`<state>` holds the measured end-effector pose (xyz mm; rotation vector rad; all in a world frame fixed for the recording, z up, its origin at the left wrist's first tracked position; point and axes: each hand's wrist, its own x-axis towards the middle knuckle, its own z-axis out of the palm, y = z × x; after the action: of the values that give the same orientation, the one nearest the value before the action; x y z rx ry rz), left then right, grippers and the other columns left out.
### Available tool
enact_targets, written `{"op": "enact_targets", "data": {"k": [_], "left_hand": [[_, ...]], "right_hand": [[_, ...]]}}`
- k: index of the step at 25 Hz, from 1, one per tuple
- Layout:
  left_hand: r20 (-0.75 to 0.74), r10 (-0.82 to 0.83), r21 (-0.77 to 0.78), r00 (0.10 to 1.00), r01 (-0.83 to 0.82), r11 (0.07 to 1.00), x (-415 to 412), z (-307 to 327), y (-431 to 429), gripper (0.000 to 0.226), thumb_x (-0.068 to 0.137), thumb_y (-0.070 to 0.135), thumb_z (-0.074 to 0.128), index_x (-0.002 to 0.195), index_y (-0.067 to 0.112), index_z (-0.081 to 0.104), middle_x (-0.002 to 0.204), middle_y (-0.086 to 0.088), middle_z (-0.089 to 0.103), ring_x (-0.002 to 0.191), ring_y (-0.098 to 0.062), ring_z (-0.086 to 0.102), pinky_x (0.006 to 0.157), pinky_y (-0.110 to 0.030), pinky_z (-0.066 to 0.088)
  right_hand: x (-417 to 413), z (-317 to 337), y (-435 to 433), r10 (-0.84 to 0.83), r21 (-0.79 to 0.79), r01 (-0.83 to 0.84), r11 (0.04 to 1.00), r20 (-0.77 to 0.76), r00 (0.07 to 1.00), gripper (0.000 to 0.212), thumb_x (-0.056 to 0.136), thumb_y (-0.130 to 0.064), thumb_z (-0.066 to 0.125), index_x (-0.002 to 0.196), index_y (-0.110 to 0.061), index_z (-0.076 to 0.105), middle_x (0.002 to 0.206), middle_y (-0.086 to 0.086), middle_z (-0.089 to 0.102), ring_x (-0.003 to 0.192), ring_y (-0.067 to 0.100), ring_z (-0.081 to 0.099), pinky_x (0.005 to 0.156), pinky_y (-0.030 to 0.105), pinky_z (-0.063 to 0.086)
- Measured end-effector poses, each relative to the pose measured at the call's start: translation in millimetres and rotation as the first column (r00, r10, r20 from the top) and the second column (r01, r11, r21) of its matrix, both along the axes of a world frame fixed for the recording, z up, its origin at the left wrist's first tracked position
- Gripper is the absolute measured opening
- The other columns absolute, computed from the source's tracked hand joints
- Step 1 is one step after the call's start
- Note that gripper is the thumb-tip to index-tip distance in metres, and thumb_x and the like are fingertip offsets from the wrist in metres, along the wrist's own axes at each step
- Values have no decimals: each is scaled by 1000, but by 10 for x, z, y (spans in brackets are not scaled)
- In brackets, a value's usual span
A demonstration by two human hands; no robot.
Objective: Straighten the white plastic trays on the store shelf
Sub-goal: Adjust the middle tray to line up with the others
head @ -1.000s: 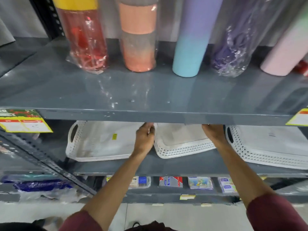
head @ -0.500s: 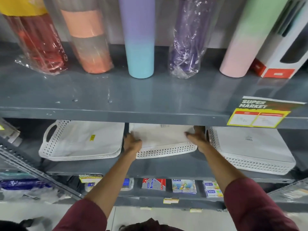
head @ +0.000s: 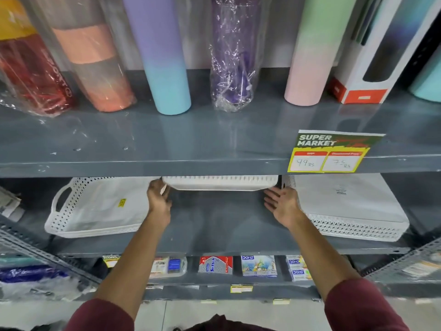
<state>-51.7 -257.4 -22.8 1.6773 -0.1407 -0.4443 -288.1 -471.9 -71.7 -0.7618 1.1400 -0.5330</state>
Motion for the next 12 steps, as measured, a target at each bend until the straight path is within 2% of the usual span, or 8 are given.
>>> {"op": "enact_targets", "data": {"k": [2, 3, 4, 5, 7, 8, 10, 12], "left_hand": [[-294, -28, -75, 956, 6, 997, 106, -98, 108, 46, 88, 60, 32, 93, 29, 65, 104, -3, 72, 103, -27, 65, 94, -39, 43], [-394, -61, -145, 917, 4, 989, 138, -164, 126, 55, 85, 64, 34, 100, 25, 69, 104, -8, 74, 99, -32, 67, 93, -41, 47], [-415, -77, -145, 906, 17, 989, 140, -210, 129, 56, 84, 62, 39, 103, 21, 70, 107, -12, 73, 101, -35, 67, 92, -42, 48], [-404, -71, -131, 912, 19, 991, 139, -275, 111, 49, 87, 55, 43, 101, 16, 70, 108, -15, 72, 103, -35, 65, 91, -42, 49], [-310, -29, -20, 950, 24, 1000, 83, -297, 56, 34, 94, 36, 45, 98, 11, 67, 105, -17, 69, 104, -35, 62, 88, -39, 48], [-249, -4, 51, 968, 18, 999, 46, -311, 37, 31, 96, 30, 44, 102, 8, 65, 109, -19, 67, 106, -35, 60, 89, -38, 46], [-125, -22, 146, 992, 40, 988, -9, -360, 7, 33, 97, 23, 43, 114, -1, 58, 124, -29, 61, 115, -43, 56, 93, -40, 44], [-9, -88, 263, 996, 87, 961, -73, -354, 18, 38, 97, 19, 42, 131, 4, 52, 135, -27, 56, 120, -45, 54, 101, -46, 44]], "right_hand": [[-110, 56, 31, 5, 95, -13, 995, 81, 997, 77, 89, -66, 27, 122, -9, 68, 121, 14, 68, 113, 32, 61, 97, 41, 45], [-125, 55, 41, 36, 97, -46, 994, 102, 994, 79, 85, -75, 29, 109, -15, 76, 109, 13, 74, 103, 31, 66, 89, 41, 49], [-105, 24, 45, 75, 73, -82, 994, 89, 993, 72, 85, -76, 32, 99, -22, 78, 102, 10, 76, 95, 28, 69, 81, 39, 51], [-86, 49, 97, 83, 59, -86, 995, 64, 995, 65, 84, -76, 38, 102, -26, 76, 105, 7, 75, 94, 26, 69, 77, 37, 51], [-47, -53, 94, 106, 13, -106, 994, 1, 994, 74, 74, -82, 49, 128, -34, 62, 130, 4, 67, 110, 26, 66, 84, 40, 53], [-17, -80, 92, 129, -18, -129, 992, -2, 992, 77, 75, -82, 46, 135, -36, 56, 137, 2, 62, 116, 25, 63, 90, 42, 52], [42, -27, 119, 174, -68, -176, 982, -26, 984, 68, 87, -74, 34, 140, -34, 52, 138, -5, 58, 121, 18, 57, 98, 38, 44], [71, 170, 197, 214, -193, -229, 954, -97, 972, 58, 97, -63, 27, 146, -35, 40, 142, -10, 48, 130, 14, 45, 108, 35, 34]]}}
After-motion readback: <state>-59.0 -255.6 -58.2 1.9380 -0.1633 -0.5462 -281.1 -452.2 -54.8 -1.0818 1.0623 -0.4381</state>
